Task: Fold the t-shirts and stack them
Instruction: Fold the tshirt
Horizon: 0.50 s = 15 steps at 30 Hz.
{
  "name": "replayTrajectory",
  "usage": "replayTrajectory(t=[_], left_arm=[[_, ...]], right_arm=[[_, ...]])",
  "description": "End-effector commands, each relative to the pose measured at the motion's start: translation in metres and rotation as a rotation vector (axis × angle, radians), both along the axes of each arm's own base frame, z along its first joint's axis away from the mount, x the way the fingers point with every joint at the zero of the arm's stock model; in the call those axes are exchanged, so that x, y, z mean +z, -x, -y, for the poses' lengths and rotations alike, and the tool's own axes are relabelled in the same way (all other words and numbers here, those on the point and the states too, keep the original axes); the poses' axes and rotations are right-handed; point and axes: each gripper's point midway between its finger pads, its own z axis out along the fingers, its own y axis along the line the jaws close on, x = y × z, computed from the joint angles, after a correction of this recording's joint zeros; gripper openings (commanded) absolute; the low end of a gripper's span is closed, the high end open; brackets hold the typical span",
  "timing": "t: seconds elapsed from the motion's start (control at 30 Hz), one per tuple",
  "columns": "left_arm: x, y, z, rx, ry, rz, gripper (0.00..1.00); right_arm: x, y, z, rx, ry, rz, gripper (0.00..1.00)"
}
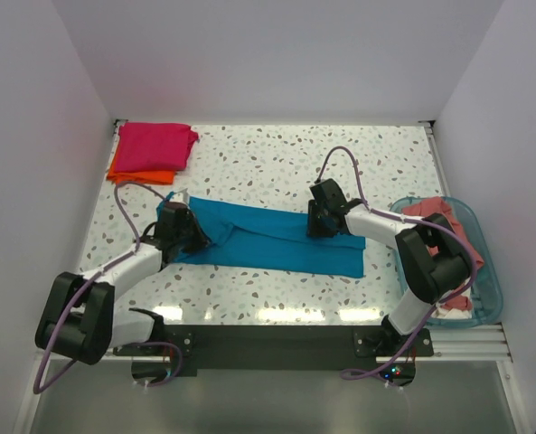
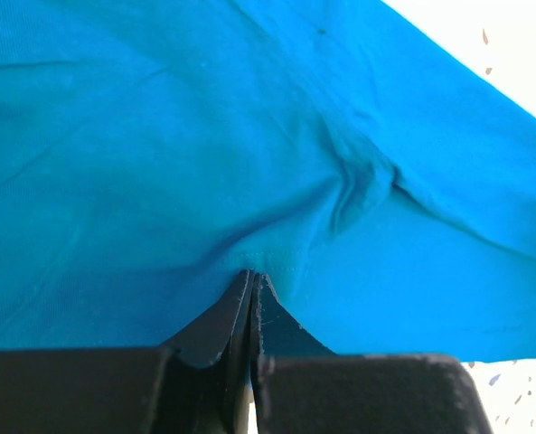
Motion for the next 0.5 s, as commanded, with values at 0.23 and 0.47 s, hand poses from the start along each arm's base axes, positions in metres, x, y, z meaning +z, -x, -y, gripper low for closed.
replayTrajectory(t=[0.23, 0.47], left_arm=[[0.074, -0.010, 0.011, -0.054, 0.059, 0.177, 0.20], [0.074, -0.033, -0.025, 0.171, -0.026, 0.165, 0.25]], right_arm=[[0.021, -0.009, -0.001, 0.023, 0.011, 0.060, 0.33], [0.030, -0.017, 0.006, 0.028, 0.079, 0.069, 0.34]])
